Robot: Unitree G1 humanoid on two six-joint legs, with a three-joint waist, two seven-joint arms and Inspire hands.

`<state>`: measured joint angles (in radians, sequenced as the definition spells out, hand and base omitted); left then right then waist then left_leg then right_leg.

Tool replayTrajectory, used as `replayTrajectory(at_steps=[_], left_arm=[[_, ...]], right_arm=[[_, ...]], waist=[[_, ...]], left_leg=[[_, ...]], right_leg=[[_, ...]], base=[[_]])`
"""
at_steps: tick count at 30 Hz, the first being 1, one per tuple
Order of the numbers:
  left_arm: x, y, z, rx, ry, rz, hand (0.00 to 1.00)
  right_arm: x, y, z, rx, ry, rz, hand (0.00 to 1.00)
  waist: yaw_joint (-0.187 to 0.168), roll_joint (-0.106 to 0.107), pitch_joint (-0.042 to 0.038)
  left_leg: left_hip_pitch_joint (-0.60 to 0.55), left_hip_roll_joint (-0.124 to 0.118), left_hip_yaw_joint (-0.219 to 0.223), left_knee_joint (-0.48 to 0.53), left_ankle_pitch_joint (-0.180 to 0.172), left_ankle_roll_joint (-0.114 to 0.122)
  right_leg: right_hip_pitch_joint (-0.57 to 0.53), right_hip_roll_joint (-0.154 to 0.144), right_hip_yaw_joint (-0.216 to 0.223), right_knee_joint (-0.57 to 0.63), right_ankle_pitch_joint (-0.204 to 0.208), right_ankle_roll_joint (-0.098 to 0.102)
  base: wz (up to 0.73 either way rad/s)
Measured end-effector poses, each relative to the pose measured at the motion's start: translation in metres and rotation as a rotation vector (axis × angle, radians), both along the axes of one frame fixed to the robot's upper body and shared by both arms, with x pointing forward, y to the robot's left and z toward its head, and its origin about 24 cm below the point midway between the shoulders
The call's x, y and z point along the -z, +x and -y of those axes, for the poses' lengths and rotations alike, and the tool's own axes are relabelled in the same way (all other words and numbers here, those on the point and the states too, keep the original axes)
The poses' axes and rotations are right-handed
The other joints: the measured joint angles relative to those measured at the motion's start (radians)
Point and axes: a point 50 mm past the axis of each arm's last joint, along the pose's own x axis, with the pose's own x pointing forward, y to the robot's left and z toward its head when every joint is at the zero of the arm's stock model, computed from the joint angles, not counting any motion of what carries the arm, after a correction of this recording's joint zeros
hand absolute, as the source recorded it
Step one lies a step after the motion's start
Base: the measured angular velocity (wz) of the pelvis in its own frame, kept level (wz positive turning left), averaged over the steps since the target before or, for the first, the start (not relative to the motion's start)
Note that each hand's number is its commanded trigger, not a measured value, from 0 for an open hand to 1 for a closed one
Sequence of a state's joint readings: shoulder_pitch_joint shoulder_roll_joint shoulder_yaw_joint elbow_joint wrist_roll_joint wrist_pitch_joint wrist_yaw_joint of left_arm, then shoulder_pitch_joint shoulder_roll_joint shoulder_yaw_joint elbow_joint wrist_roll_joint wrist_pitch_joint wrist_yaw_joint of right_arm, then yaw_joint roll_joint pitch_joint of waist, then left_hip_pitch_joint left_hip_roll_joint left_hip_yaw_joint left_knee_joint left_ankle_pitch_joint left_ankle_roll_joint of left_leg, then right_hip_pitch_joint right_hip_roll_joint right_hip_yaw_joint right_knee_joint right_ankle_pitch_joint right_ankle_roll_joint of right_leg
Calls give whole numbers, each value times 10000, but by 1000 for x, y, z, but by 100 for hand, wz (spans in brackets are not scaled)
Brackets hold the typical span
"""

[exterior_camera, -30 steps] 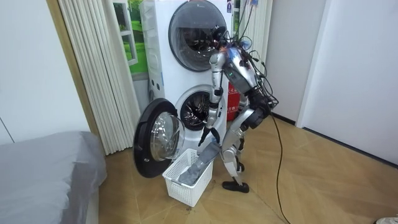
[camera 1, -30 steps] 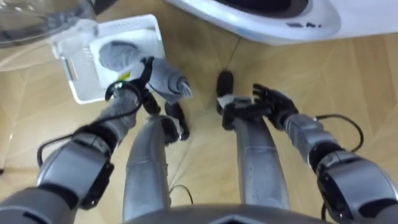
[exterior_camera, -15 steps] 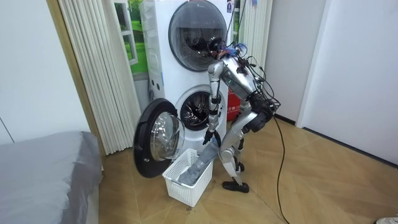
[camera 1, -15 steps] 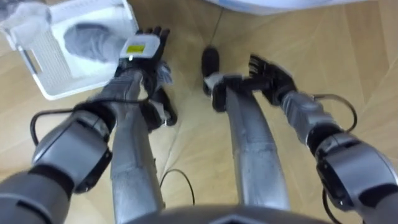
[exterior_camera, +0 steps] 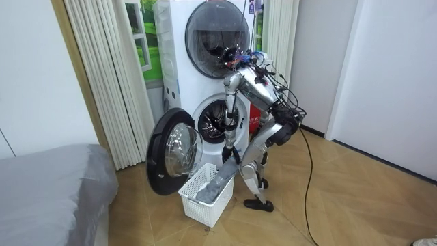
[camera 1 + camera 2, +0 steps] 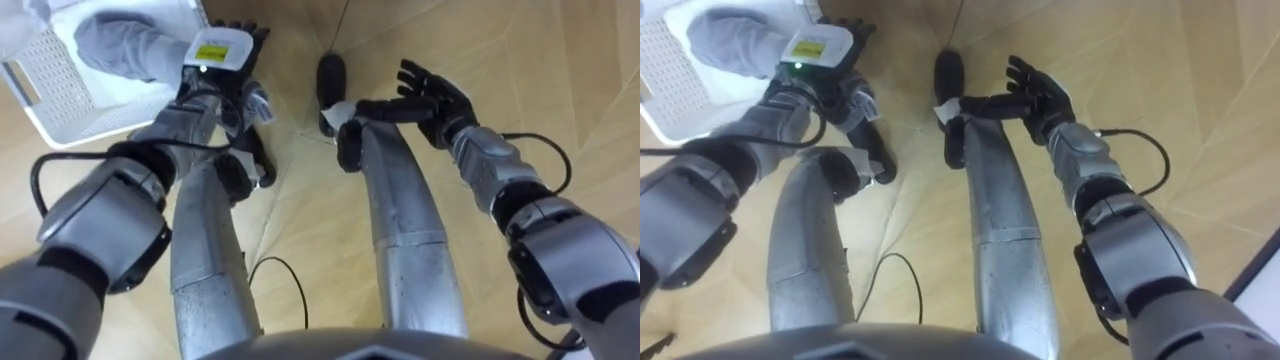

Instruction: Put towel into washing machine

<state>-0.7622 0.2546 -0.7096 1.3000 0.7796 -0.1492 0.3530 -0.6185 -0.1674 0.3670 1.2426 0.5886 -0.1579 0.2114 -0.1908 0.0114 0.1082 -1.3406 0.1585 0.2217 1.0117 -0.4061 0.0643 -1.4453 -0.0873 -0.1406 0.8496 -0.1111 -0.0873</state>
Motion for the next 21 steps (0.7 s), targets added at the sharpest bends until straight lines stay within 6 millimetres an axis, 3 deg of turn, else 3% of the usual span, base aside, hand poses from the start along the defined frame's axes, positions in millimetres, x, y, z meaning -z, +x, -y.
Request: replayTrajectory(at_steps=[7, 21], left_arm=[[3, 1, 0, -171, 569, -835, 100], [13, -4, -10, -663, 1406, -2820, 100]], right_arm=[[-3, 3, -2, -150, 269, 124, 0], [-3, 3, 5, 170, 639, -85, 0]], waist=[[-46, -22, 25], [-233, -27, 26]], left_leg=[[-119, -30, -7, 124, -144, 37], [211, -166, 192, -439, 0, 231]], right_leg=[[-71, -91, -5, -26, -50, 109], [172, -149, 94, -489, 96, 273]], base=[[0], [-1]])
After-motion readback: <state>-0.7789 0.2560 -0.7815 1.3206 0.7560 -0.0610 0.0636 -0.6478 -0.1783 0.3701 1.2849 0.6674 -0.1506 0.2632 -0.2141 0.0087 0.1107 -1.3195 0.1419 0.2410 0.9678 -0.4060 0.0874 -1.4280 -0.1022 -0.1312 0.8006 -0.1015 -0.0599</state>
